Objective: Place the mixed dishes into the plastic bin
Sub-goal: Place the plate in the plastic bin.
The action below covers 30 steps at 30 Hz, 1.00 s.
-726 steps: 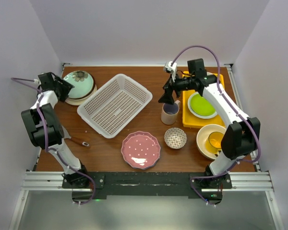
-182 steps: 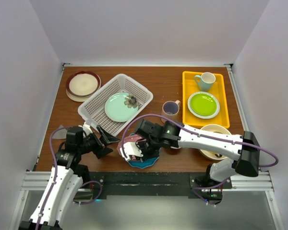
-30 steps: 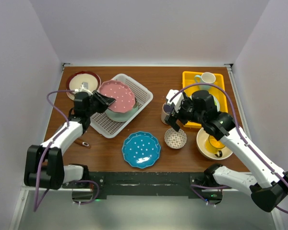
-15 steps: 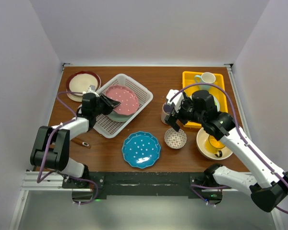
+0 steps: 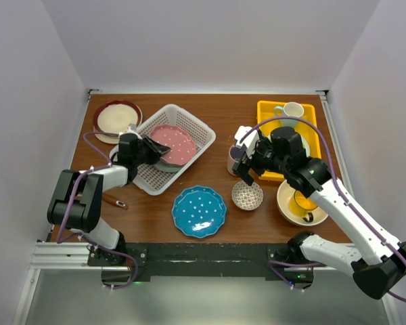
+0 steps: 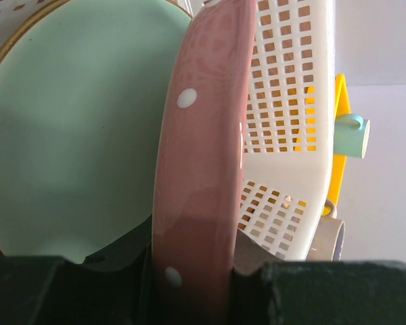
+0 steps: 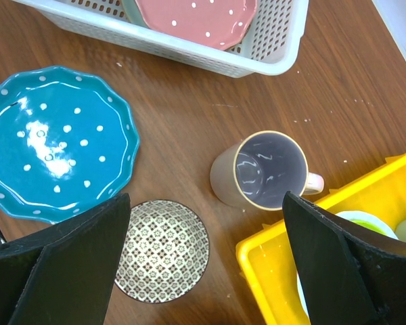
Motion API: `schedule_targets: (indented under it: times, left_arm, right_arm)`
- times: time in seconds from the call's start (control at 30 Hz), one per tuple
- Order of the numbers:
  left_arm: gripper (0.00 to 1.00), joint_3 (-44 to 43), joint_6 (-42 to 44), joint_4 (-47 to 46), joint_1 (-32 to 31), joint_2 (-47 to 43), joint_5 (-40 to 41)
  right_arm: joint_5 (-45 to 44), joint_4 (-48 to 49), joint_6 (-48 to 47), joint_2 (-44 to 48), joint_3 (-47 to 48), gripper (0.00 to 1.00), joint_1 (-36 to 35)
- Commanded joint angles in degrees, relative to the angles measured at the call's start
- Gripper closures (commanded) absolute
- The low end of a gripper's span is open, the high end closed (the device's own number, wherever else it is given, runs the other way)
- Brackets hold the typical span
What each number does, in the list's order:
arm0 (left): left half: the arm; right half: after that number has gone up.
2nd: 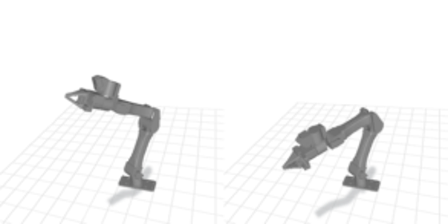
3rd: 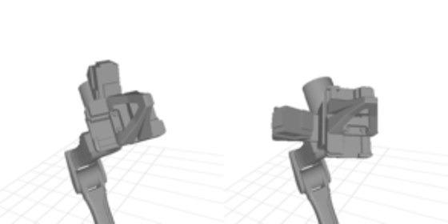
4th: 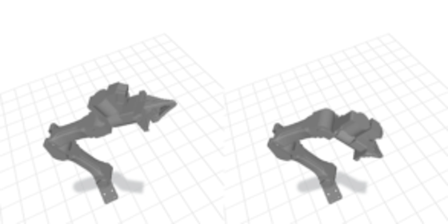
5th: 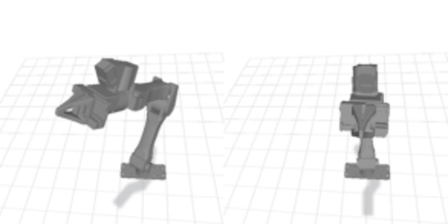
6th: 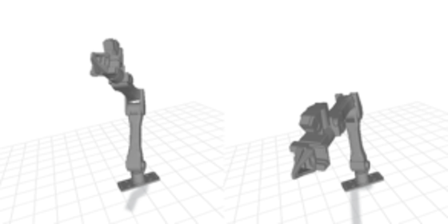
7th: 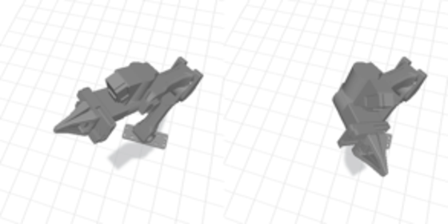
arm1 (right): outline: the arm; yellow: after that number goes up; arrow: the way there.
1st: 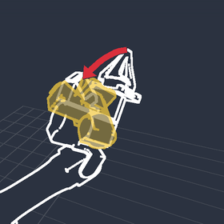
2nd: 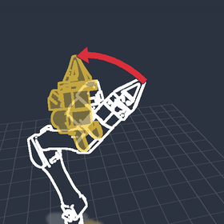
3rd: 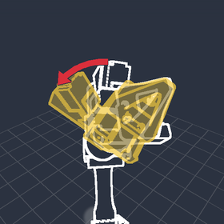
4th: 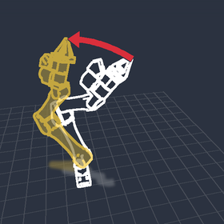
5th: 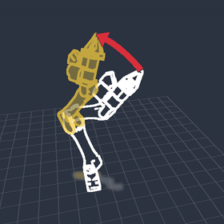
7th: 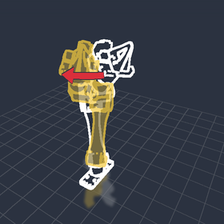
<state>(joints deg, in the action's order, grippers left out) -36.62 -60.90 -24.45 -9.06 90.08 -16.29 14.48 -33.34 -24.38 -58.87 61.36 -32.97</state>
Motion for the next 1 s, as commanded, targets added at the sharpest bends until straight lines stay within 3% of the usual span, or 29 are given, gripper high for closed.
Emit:
schedule_targets:
  times: [0.0,0.33,0.57,0.97]
  left_arm:
    - [0.88,-1.3,0.2,-8.0,-0.3,0.1,-2.6]
    - [0.69,-4.2,5.1,-1.0,-0.3,1.2,-5.2]
    - [0.48,-6.2,10.2,5.2,-0.3,0.2,-3.9]
    - [0.35,-9.5,16.4,15.6,-0.3,-1.5,2.4]
  right_arm:
    - [0.9,1.4,0.7,-0.1,-0.2,0.02,0.2]
    - [1.3,1.4,0.7,0.1,-0.2,0.02,0.5]
    - [1.7,1.3,0.7,0.2,-0.1,0.02,0.5]
    - [2.2,1.4,0.8,0.0,0.1,0.02,0.7]
